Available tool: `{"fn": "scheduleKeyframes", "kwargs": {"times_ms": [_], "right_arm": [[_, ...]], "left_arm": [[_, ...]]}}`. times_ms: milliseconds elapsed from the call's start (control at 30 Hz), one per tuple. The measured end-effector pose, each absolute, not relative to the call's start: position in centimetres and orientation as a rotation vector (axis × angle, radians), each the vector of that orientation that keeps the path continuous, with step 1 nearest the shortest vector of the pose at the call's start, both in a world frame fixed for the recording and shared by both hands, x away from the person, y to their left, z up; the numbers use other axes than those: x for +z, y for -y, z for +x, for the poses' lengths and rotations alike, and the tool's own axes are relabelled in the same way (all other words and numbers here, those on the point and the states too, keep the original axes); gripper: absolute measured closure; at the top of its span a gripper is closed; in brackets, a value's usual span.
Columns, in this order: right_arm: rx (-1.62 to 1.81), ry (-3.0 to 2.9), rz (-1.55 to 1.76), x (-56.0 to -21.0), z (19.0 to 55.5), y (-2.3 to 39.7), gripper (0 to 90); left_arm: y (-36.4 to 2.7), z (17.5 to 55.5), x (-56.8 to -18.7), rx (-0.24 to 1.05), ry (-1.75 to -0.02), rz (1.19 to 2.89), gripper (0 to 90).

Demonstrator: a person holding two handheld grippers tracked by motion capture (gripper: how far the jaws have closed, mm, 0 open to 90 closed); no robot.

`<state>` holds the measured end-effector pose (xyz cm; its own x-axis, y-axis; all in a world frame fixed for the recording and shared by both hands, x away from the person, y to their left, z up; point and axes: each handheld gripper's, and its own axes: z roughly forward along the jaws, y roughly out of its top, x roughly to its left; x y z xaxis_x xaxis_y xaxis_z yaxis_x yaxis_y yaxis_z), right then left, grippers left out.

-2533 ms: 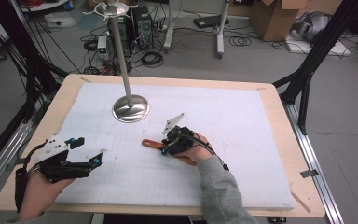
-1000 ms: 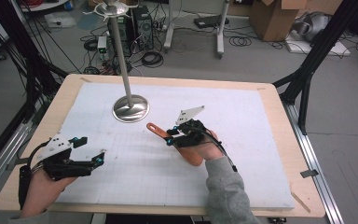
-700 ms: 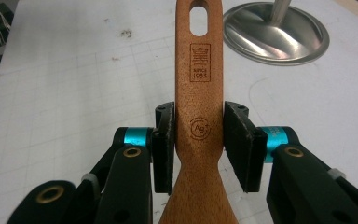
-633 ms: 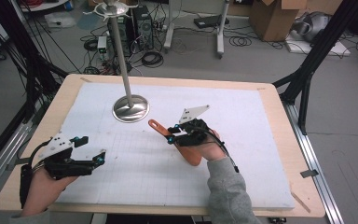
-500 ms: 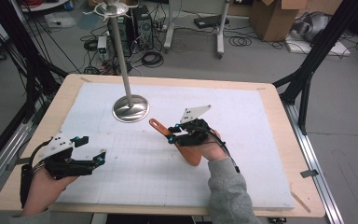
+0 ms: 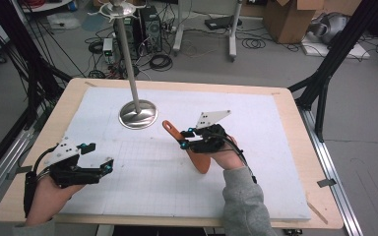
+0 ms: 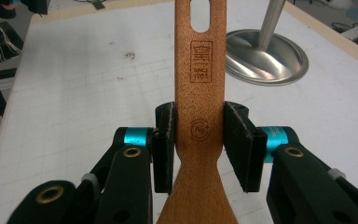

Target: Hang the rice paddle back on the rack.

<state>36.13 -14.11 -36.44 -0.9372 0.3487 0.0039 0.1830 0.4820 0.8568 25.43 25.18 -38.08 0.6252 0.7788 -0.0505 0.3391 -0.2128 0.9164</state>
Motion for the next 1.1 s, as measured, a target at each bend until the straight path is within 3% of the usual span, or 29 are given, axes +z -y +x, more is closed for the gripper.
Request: {"fn": "scheduleKeyframes", "kwargs": {"times_ms": [1100], "right_arm": [[1.639, -2.384, 0.455, -34.4, 35.2, 16.2, 64.9]], "left_arm": [[-24.9, 25.6, -38.1, 0.521, -0.902, 1.807, 13.0]]}}
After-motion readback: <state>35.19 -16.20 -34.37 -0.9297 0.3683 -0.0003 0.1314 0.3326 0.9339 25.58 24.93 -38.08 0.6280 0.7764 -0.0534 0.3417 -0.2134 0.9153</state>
